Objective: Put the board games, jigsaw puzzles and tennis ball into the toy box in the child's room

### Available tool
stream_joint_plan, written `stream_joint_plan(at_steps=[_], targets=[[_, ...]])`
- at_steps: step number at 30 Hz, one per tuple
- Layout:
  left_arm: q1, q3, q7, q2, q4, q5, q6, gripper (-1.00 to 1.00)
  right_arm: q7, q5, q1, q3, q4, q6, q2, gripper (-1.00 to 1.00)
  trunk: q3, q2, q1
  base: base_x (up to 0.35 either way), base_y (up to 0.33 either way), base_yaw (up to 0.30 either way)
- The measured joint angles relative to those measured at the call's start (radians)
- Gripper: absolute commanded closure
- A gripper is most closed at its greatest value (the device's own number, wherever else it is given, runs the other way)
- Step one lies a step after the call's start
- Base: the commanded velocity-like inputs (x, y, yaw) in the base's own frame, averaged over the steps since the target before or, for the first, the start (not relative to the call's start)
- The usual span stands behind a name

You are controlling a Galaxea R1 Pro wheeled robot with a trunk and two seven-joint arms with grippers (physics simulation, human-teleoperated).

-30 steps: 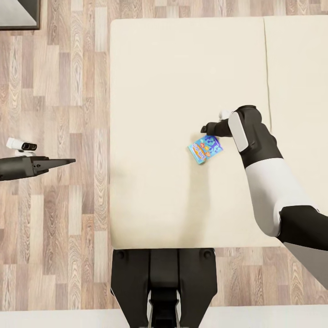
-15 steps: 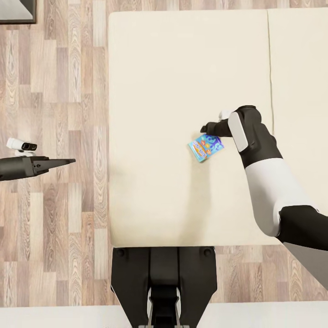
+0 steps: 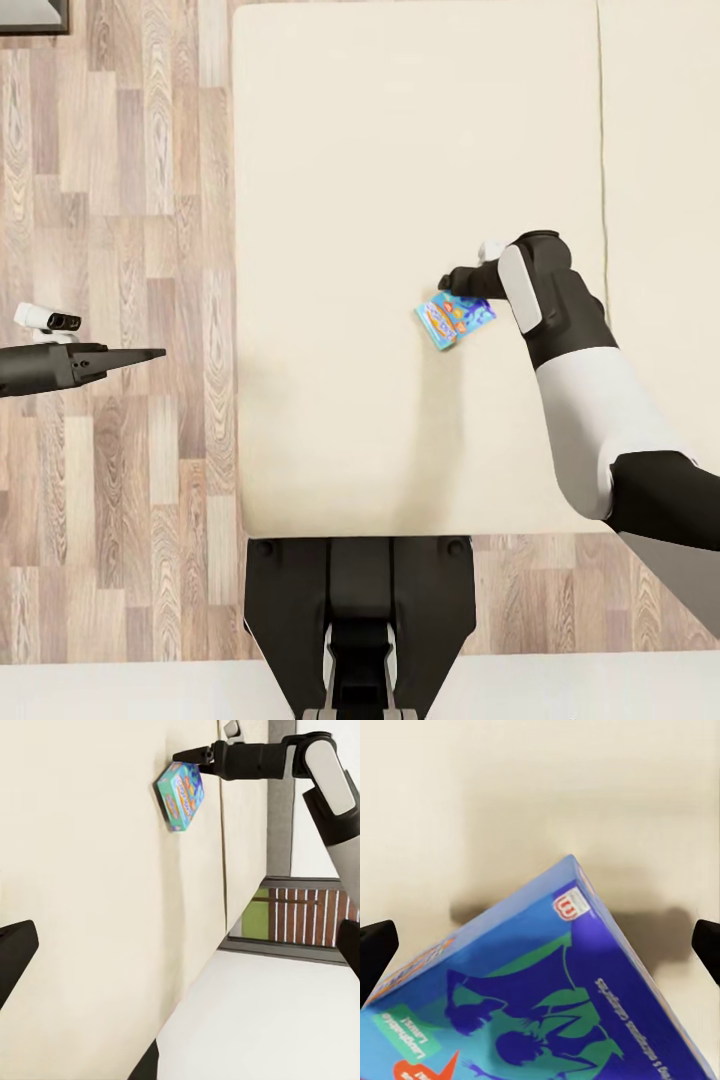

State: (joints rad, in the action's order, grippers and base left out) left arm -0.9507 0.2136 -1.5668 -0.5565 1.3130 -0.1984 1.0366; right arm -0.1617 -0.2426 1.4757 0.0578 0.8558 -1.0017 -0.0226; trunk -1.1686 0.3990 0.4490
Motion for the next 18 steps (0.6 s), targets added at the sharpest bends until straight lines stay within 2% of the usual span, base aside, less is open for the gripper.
stream_joint_plan(at_steps=[6, 18], targets=[[0.0, 0.001, 0.0, 0.0, 0.0, 0.0, 0.0, -1.0, -0.004, 0.004, 0.0, 0.0, 0.021, -0.014, -0.002, -1.0, -0.008, 0.0, 0.0, 0.0, 0.0, 0.0], [0.0, 0.002, 0.0, -0.001, 0.0, 0.0, 0.0, -1.0, 0.003, 0.002, 0.007, -0.001, 0.019, -0.043, 0.001, -1.0, -0.009, 0.0, 0.0, 0.0, 0.0, 0.0]])
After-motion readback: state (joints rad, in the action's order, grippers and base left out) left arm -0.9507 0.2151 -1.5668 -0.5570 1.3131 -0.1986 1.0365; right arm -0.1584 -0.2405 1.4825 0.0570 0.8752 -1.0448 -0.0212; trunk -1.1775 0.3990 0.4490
